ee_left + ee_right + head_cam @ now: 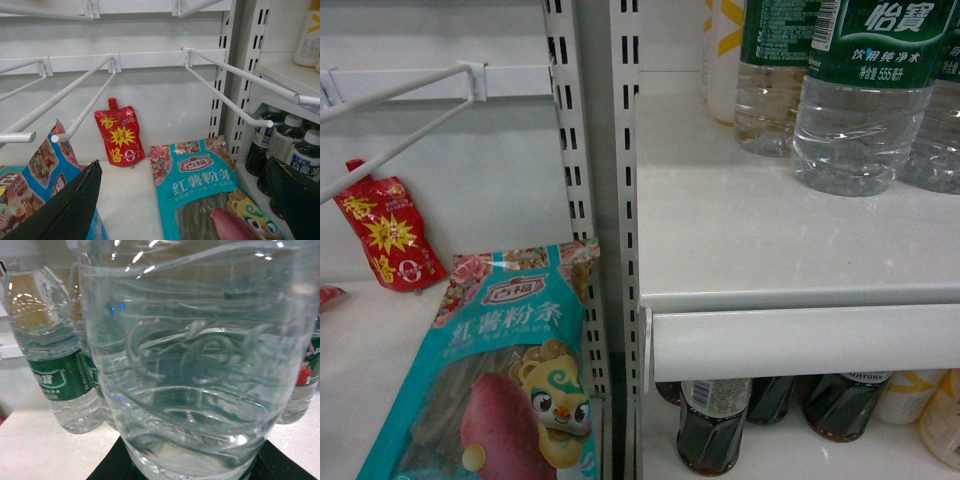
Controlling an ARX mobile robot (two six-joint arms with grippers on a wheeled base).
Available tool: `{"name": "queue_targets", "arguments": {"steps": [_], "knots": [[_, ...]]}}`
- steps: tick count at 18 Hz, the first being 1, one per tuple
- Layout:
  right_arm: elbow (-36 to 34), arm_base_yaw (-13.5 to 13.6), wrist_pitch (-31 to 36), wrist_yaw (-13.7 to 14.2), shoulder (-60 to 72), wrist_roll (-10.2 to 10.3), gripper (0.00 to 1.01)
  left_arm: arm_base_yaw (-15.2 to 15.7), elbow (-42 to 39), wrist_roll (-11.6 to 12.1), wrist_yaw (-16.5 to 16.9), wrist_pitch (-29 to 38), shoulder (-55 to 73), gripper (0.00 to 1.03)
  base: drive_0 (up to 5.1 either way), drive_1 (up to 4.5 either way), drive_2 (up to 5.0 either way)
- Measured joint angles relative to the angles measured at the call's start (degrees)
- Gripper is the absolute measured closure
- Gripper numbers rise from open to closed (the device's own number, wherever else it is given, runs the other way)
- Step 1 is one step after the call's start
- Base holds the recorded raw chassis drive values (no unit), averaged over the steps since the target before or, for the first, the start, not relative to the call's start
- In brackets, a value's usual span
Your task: Move water from second to third shelf
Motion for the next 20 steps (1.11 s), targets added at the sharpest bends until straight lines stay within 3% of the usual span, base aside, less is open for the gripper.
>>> {"name": "queue_targets", "arguments": {"steps": [4, 8, 12, 15, 20], "knots": [[3.02, -2.34, -0.79, -2.38, 5.03, -3.85, 0.65, 0.00, 0.00, 0.00, 0.00, 0.00, 0.00, 0.05, 0.0, 0.00, 0.0], [4.37, -3.15, 0.94, -4.68, 11.41, -3.85, 0.65, 0.00, 0.00, 0.00, 0.00, 0.00, 0.00, 0.05, 0.0, 0.00, 0.0], [6.43, -4.48, 2.12, -6.14, 16.76, -2.38, 0.65, 0.00, 0.00, 0.00, 0.00, 0.00, 0.00, 0.05, 0.0, 0.00, 0.0], [7.32, -2.95, 2.32, -6.05, 18.25, -2.71, 0.65, 0.00, 0.00, 0.00, 0.00, 0.00, 0.00, 0.05, 0.0, 0.00, 0.0], [8.70, 1.18, 2.97, -0.52, 20.44, -6.29, 0.65, 0.00, 0.00, 0.00, 0.00, 0.00, 0.00, 0.05, 0.0, 0.00, 0.0]]}}
